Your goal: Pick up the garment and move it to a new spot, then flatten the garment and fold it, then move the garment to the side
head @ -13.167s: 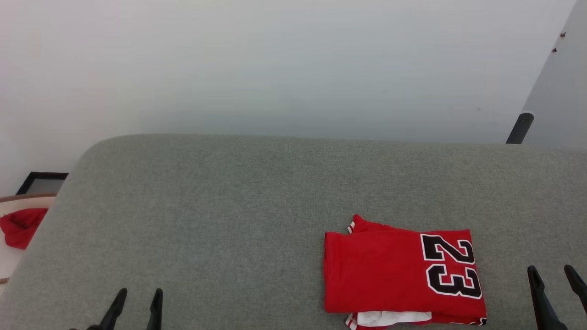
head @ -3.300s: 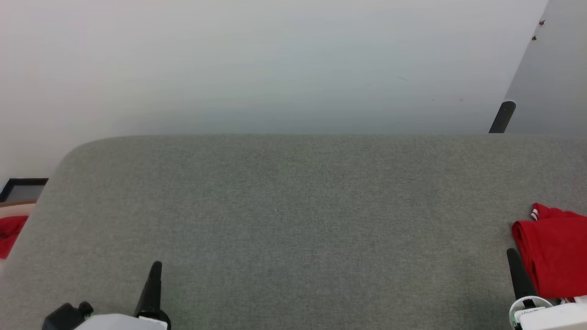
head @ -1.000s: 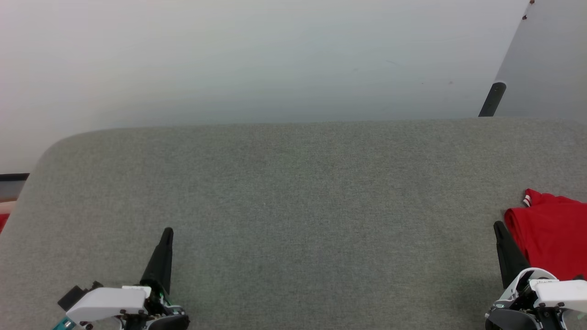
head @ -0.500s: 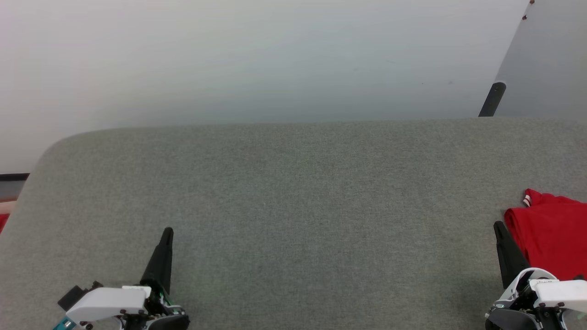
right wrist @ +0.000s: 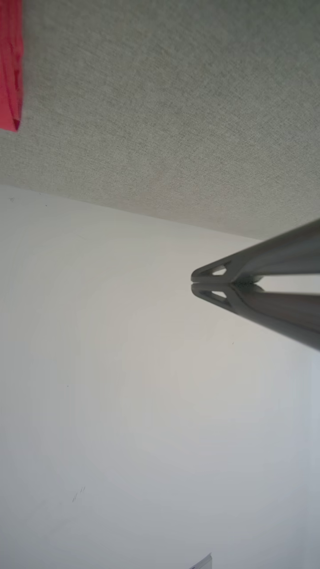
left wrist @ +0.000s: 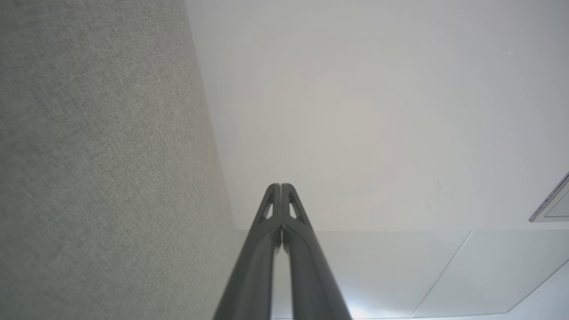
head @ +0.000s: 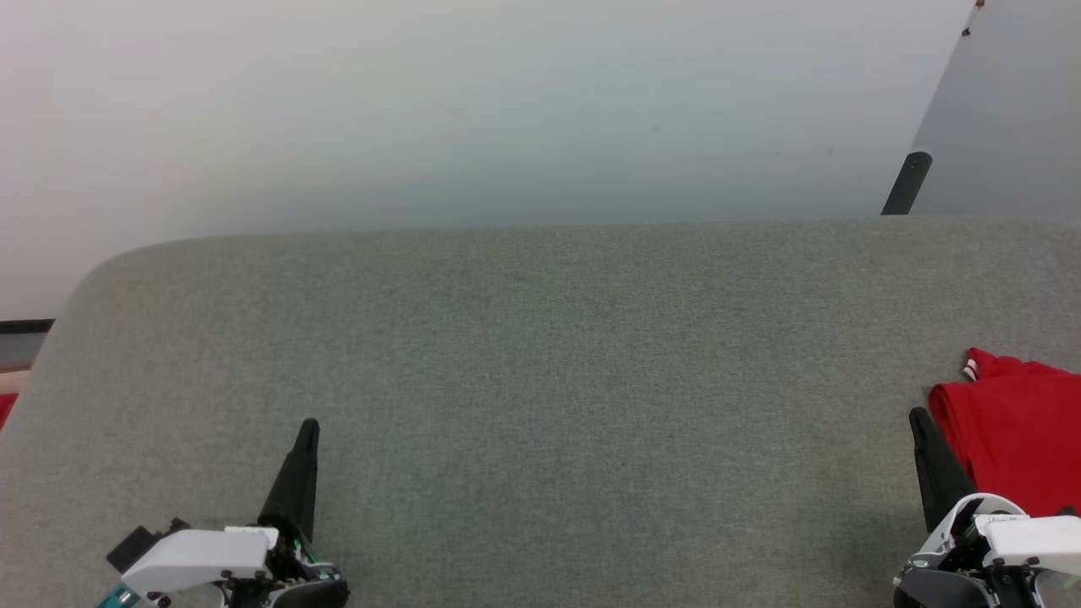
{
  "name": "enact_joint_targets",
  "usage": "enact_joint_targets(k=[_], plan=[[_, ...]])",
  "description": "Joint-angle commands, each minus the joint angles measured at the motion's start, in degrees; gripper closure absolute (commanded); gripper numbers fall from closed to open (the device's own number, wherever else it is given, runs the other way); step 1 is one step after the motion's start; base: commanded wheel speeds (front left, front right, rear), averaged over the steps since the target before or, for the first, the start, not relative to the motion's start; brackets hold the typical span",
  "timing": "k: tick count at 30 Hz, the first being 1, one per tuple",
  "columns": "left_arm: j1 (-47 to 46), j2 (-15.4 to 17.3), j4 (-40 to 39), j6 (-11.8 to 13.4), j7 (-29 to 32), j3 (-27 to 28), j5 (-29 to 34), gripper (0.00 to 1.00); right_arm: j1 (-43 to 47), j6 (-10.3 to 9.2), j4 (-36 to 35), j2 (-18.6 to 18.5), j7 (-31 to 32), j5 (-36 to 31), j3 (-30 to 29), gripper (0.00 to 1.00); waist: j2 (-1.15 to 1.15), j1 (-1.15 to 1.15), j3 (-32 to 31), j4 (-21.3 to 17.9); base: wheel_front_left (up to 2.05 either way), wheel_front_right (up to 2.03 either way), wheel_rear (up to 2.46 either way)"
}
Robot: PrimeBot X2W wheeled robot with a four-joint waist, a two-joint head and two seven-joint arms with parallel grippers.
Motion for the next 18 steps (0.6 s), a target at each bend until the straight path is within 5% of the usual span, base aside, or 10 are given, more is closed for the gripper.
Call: enact_joint_targets(k=[1, 18], plan=[[-0.56, -0.03, 0.06, -0.28, 0.17, 0.14, -0.18, 1.00, -0.20, 0.02, 0.00, 0.15, 0.08, 0.24, -0.03, 1.00, 0.00, 0.00, 0.00, 0.00, 0.00, 0.00, 0.00], [-0.55, -0.03, 0.06, -0.29, 0.17, 0.14, -0.18, 1.00, -0.20, 0.02, 0.00, 0.16, 0.09, 0.24, -0.02, 1.00, 0.00, 0.00, 0.00, 0.00, 0.00, 0.00, 0.00]])
